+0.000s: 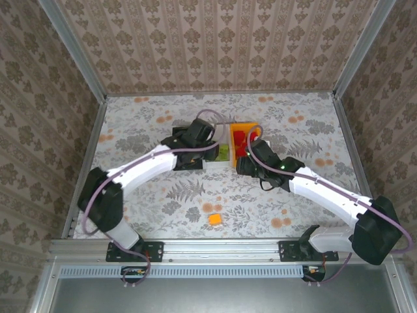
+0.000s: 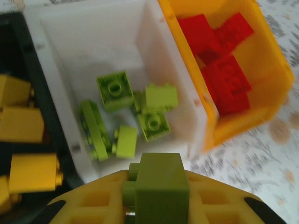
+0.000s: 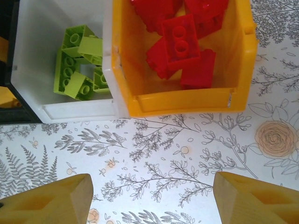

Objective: Sort the legos into containers by color

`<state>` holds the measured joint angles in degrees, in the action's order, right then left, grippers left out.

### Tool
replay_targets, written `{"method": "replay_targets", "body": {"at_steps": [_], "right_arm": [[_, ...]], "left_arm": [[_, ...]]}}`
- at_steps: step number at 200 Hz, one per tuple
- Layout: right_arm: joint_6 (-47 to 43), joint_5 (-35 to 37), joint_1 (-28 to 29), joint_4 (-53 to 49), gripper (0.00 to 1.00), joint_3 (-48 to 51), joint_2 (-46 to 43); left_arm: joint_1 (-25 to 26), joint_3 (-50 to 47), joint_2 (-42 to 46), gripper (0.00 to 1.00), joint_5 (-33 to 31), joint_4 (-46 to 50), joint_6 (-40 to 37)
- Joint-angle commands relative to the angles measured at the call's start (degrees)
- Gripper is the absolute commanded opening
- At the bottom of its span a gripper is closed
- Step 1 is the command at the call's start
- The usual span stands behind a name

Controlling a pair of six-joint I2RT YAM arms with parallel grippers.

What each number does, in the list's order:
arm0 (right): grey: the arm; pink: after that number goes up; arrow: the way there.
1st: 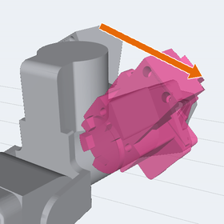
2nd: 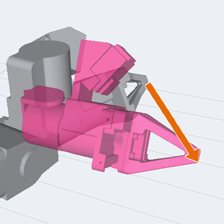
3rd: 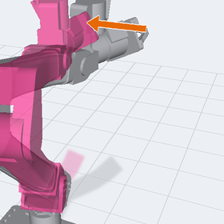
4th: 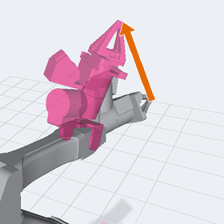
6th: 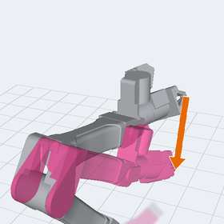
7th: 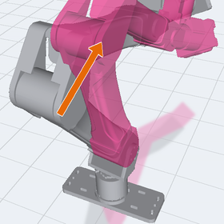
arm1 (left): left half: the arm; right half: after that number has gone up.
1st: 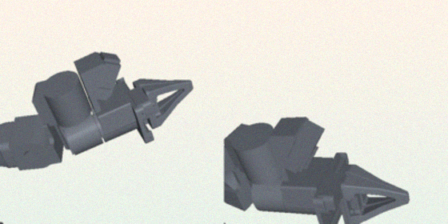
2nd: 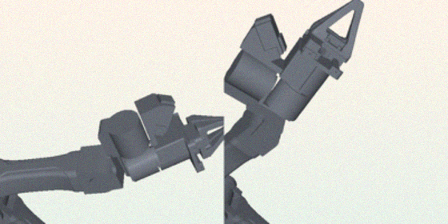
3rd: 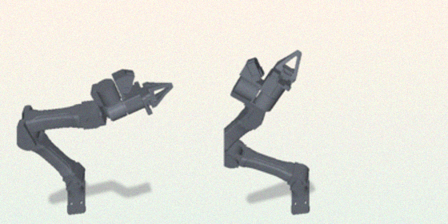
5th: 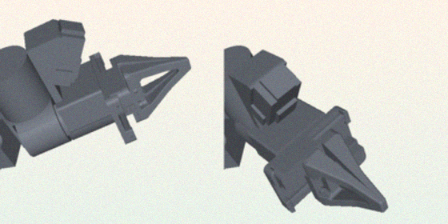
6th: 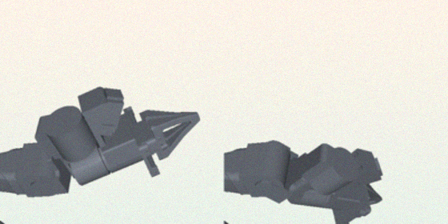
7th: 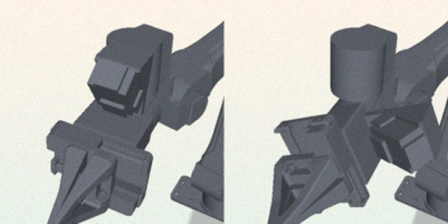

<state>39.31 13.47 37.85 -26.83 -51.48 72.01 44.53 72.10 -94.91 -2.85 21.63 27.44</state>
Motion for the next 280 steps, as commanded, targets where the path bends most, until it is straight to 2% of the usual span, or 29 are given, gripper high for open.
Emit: {"method": "replay_targets", "body": {"at_steps": [1, 25, 44, 77, 115, 154, 175, 202, 210, 222, 253, 280], "right_arm": [[1.2, 1.47, -0.32, -0.37, 0.7, 1.4, -2.16], [1.3, 1.08, -0.4, -0.42, 0.7, 2.24, -3.25], [0.9, 0.52, -0.4, -0.49, 0.71, 2.64, -3.72], [0.03, -3.06, -0.18, 0.14, 0.72, 3.61, -3.89], [-2.6, -8.24, 1.92, 1.84, 0.74, 4.33, -3.42], [-6.11, -11.98, 8.67, 1.8, 0.76, 2.06, 1.62], [-7.16, -12.28, 13.95, 1.26, 0.77, -0.04, 6.26], [-8.9, -11.89, 20.45, -0.1, 0.78, -3.12, 13.15], [-9.26, -11.59, 22.31, -0.69, 0.84, -4.14, 14.76], [-9.68, -10.94, 24.81, -1.32, 0.85, -5.24, 16.9], [-9.87, -10.26, 28.84, -2.62, 0.85, -6.89, 21.54], [-9.55, -7.49, 30.77, -5.19, 0.83, -8.18, 25.54]], "left_arm": [[-0.66, 6.27, -6.58, 0.25, -3.51, 1.53, -3.96], [-1.37, 12.92, -13.02, 0.26, -6.48, 3.21, -4.44], [-1.82, 17.5, -16.98, 0.3, -7.23, 4.6, -4.29], [-1.83, 20.72, -18.41, 0.54, -5.76, 4.9, -3.62], [-1.56, 16.97, -10.54, 0.75, -3.02, 1.96, -2.05], [-1.14, 4.53, 4.75, 0.99, -1.62, -1.29, 0.34], [-1.02, -4.42, 14.43, 1.0, -2.83, -2.09, 2.09], [-1.01, -15.08, 26.27, 1.0, -7.79, 1.58, 4.37], [-1.11, -18.09, 29.71, 1.0, -9.19, 3.06, 5.07], [-1.35, -22.68, 34.68, 1.0, -10.59, 5.06, 6.55], [-1.97, -31.7, 45.14, 1.0, -12.81, 9.6, 10.15], [-2.55, -35.9, 50.75, 1.0, -13.67, 12.45, 12.53]]}}
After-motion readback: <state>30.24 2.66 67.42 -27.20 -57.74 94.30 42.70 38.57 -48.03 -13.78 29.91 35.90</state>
